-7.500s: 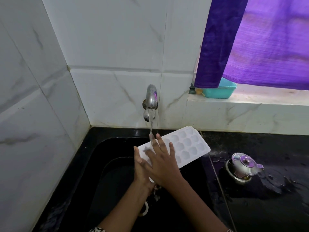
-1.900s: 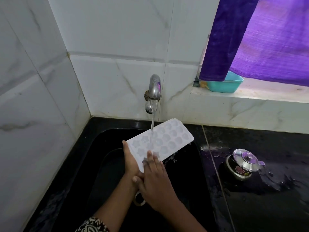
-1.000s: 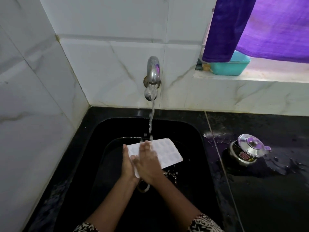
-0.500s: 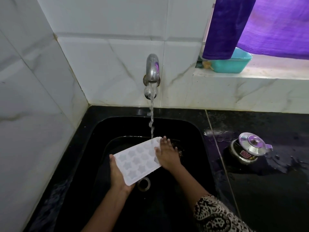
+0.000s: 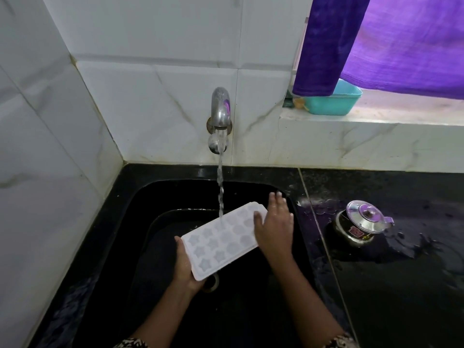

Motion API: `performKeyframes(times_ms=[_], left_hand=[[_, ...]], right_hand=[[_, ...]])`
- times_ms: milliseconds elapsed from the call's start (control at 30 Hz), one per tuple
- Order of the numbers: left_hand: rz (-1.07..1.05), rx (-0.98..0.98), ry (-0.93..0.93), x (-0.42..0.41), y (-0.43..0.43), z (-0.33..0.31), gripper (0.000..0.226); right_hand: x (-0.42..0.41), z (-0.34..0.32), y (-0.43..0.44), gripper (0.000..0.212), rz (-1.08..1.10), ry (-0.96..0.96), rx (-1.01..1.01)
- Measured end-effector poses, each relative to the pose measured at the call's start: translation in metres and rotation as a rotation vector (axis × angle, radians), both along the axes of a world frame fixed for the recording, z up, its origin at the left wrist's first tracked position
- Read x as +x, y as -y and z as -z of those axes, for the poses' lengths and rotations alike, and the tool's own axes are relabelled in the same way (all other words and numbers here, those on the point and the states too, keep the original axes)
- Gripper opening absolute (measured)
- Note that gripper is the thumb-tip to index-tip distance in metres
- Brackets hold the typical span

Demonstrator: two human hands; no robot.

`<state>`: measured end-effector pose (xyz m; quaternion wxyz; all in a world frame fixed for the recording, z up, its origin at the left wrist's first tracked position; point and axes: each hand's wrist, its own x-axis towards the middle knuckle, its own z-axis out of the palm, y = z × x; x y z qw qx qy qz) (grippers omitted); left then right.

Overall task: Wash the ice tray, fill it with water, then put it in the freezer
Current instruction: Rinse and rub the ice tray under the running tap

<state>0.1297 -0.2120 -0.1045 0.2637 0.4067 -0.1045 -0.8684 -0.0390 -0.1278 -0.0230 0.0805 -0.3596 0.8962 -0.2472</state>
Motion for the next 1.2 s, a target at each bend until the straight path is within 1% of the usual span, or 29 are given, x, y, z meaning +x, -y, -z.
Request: performKeyframes(times_ms=[67,100,167,200,267,300,367,400,433,467,500,567,600,633,700,733,767,800,867,933,967,1033,1100,1133,1167,1200], left_hand=[[0.02,0.002,-0.004,-0.004,-0.001,0.003,0.082],[0.049,-0.003,-0.007,-0.006,-0.004,0.006,0.082],[0.094,-0.007,0.024,-0.012,-0.007,0.007,0.08],[0.127,-0.019,0.046,-0.015,-0.008,0.007,0.081],[0.143,-0.011,0.074,-0.02,-0.007,0.013,0.082],[0.14,0.0,0.067,-0.021,-0.007,0.017,0.083],[0.137,-0.01,0.074,-0.019,-0.002,0.021,0.078],[0.147,-0.03,0.105,-0.018,-0.002,0.019,0.072],[0.152,-0.033,0.123,-0.017,-0.001,0.02,0.063],[0.164,-0.045,0.175,-0.017,-0.002,0.022,0.057],[0.155,-0.049,0.247,-0.017,-0.003,0.026,0.057],[0.149,-0.061,0.368,-0.017,0.0,0.037,0.068],[0.145,-0.043,0.348,-0.018,0.004,0.038,0.073],[0.142,0.011,0.267,-0.018,0.007,0.038,0.078],[0.138,0.094,0.151,-0.021,0.018,0.045,0.089],[0.168,0.098,0.148,-0.022,0.021,0.045,0.094],[0.194,0.102,0.141,-0.023,0.024,0.043,0.095],[0.198,0.095,0.121,-0.024,0.024,0.04,0.09],[0.15,0.098,0.062,-0.029,0.021,0.032,0.066],[0.1,0.069,0.048,-0.036,0.02,0.031,0.043],[0.07,0.058,0.048,-0.04,0.019,0.032,0.04],[0.063,0.005,0.016,-0.045,0.016,0.034,0.043],[0.086,-0.063,-0.015,-0.047,0.015,0.032,0.04],[0.095,-0.102,-0.02,-0.047,0.016,0.028,0.037],[0.098,-0.133,-0.037,-0.047,0.016,0.026,0.033],[0.099,-0.172,-0.045,-0.046,0.017,0.022,0.029]], right_hand=[[-0.027,-0.003,0.002,0.06,0.069,0.281,0.138],[-0.033,-0.002,0.002,0.056,0.056,0.362,0.178],[-0.04,-0.005,0.003,0.046,0.072,0.4,0.137],[-0.043,-0.005,0.002,0.045,0.109,0.36,0.134],[-0.046,-0.006,-0.002,0.051,0.184,0.242,0.197],[-0.049,-0.004,-0.002,0.055,0.181,0.251,0.211],[-0.054,-0.001,0.002,0.055,0.146,0.44,0.185],[-0.053,0.0,0.003,0.053,0.133,0.528,0.16],[-0.05,0.0,0.005,0.05,0.127,0.555,0.127],[-0.045,0.0,0.007,0.047,0.122,0.521,0.095],[-0.039,-0.001,0.006,0.043,0.112,0.447,0.066],[-0.029,-0.006,0.002,0.034,0.039,0.279,0.01],[-0.025,-0.007,-0.002,0.032,-0.019,0.232,-0.031],[-0.023,-0.009,-0.007,0.032,-0.082,0.218,-0.074],[-0.02,-0.012,-0.02,0.042,-0.209,0.197,-0.143],[-0.02,-0.011,-0.027,0.047,-0.266,0.182,-0.187],[-0.019,-0.01,-0.035,0.046,-0.311,0.176,-0.233],[-0.018,-0.008,-0.041,0.043,-0.346,0.171,-0.265],[-0.015,-0.004,-0.054,0.039,-0.377,0.164,-0.295],[-0.01,-0.001,-0.068,0.037,-0.354,0.242,-0.316],[-0.007,0.0,-0.074,0.038,-0.332,0.32,-0.337],[0.002,-0.004,-0.087,0.044,-0.266,0.513,-0.397],[0.009,-0.006,-0.097,0.06,-0.162,0.693,-0.442],[0.012,-0.006,-0.099,0.07,-0.108,0.749,-0.456],[0.014,-0.002,-0.1,0.077,-0.057,0.768,-0.467],[0.016,0.002,-0.1,0.079,-0.014,0.761,-0.478]])
